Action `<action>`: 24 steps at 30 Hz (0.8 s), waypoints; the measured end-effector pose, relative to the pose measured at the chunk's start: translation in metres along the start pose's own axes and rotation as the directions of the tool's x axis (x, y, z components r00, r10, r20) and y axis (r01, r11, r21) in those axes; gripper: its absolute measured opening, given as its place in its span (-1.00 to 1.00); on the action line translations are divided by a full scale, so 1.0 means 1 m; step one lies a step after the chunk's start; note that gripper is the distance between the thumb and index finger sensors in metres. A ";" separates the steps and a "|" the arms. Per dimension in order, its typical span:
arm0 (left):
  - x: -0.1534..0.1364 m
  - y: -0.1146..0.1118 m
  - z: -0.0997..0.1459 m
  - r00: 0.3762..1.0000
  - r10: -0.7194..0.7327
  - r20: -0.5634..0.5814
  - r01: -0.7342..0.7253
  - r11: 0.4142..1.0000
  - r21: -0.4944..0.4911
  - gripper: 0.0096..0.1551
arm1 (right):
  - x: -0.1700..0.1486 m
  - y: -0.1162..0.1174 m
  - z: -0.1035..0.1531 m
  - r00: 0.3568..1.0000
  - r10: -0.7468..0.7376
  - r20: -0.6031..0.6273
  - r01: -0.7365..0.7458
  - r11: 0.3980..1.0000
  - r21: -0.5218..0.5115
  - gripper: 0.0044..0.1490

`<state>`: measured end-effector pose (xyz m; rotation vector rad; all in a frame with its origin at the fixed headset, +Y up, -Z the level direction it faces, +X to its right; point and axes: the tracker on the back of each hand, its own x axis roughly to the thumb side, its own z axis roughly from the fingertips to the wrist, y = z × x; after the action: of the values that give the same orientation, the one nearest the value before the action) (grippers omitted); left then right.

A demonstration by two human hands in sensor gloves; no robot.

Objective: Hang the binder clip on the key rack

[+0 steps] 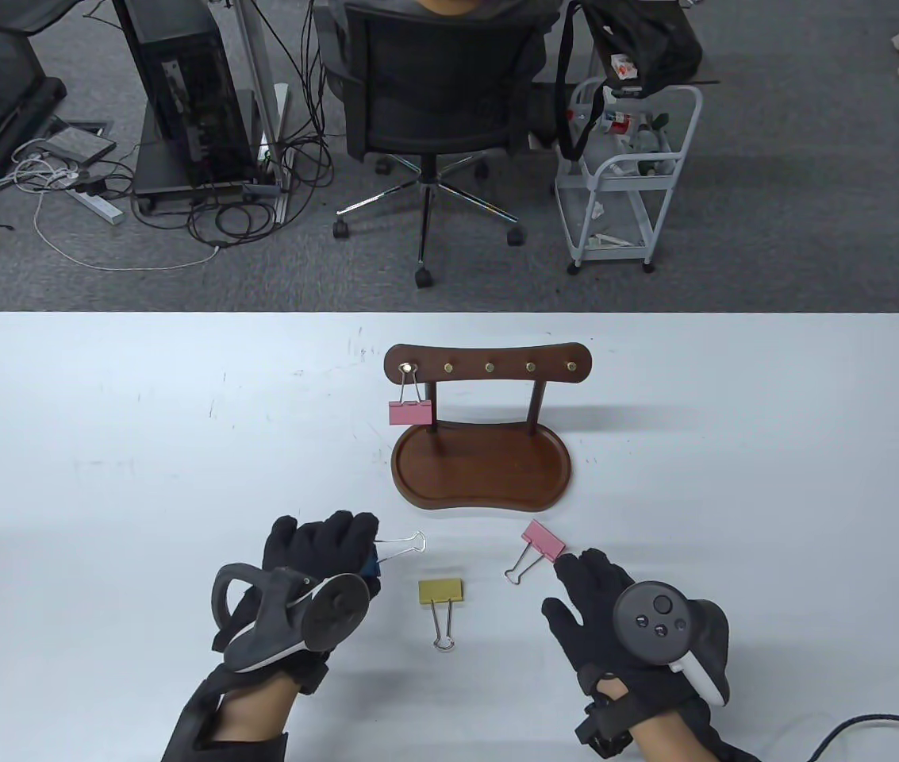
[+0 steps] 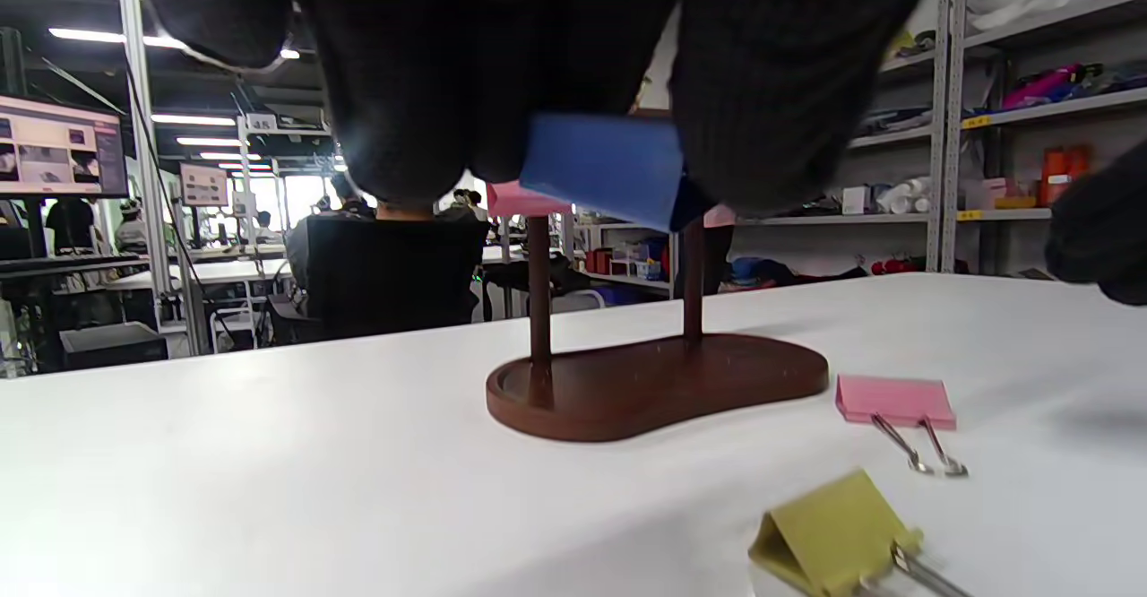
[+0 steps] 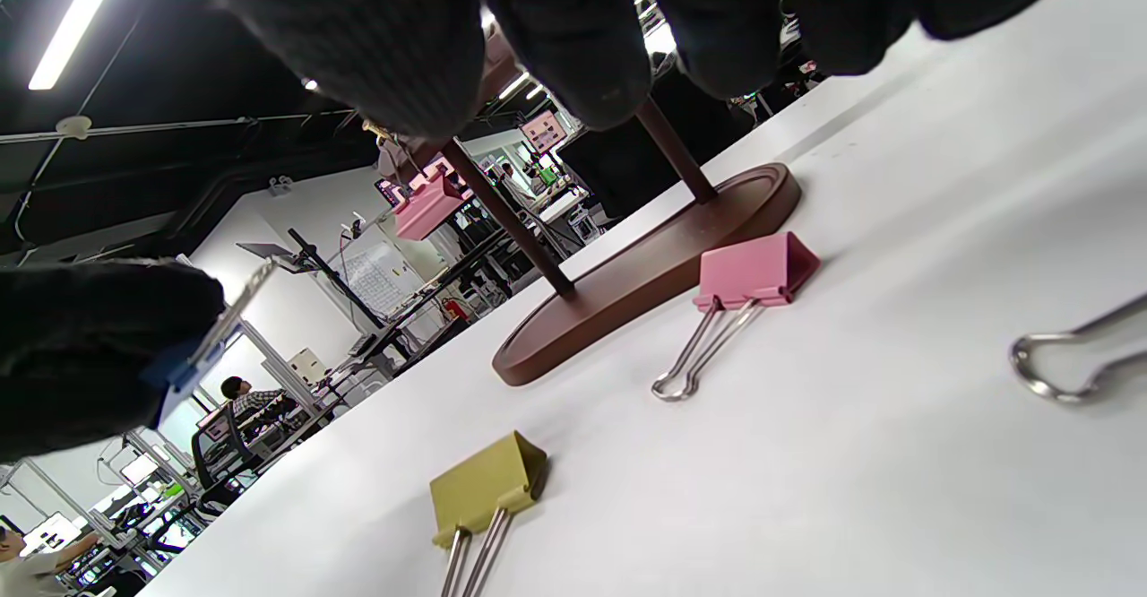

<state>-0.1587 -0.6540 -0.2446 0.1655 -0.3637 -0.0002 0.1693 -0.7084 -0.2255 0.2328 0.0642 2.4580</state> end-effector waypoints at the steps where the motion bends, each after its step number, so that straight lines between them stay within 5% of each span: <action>1: 0.001 0.004 -0.001 1.000 0.002 -0.009 -0.002 1.000 0.013 -0.08 | 0.000 0.000 0.000 1.000 0.000 0.000 0.000 1.000 0.000 -0.13; 24: 0.023 0.073 -0.059 0.958 0.144 -0.250 -0.096 0.976 0.194 -0.07 | 0.000 0.000 -0.001 1.000 -0.002 0.003 0.002 1.000 0.013 -0.13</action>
<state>-0.1185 -0.5732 -0.2795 0.3195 -0.1069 0.1743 0.1690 -0.7090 -0.2268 0.2415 0.0786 2.4563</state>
